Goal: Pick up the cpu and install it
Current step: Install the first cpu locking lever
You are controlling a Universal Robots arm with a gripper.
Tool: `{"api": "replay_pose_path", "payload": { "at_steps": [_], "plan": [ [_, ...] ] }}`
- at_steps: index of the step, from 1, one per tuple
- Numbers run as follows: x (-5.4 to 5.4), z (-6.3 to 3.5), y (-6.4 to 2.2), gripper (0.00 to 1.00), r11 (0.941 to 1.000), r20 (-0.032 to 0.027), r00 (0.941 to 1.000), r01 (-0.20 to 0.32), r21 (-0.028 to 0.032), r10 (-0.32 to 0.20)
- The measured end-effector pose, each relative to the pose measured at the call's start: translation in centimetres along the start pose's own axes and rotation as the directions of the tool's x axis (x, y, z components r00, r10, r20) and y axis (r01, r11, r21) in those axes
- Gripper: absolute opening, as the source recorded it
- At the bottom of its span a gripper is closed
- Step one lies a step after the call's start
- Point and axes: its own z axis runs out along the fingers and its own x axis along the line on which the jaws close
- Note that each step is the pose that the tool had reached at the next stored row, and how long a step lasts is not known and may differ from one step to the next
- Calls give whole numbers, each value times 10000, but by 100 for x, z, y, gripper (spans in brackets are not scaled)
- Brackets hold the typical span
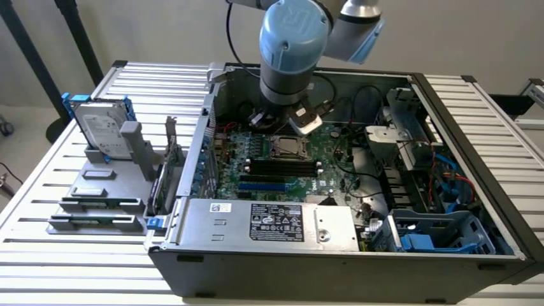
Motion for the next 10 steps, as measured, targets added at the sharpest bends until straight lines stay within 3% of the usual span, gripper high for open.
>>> {"api": "replay_pose_path", "payload": {
  "at_steps": [5,7,10],
  "plan": [
    [-8,45,6,11,9987,320,9982,505,50,-506],
    [-5,76,0,11,9979,338,9973,651,45,-652],
    [2,131,-17,11,9968,288,9964,798,3,-798]
  ]
}}
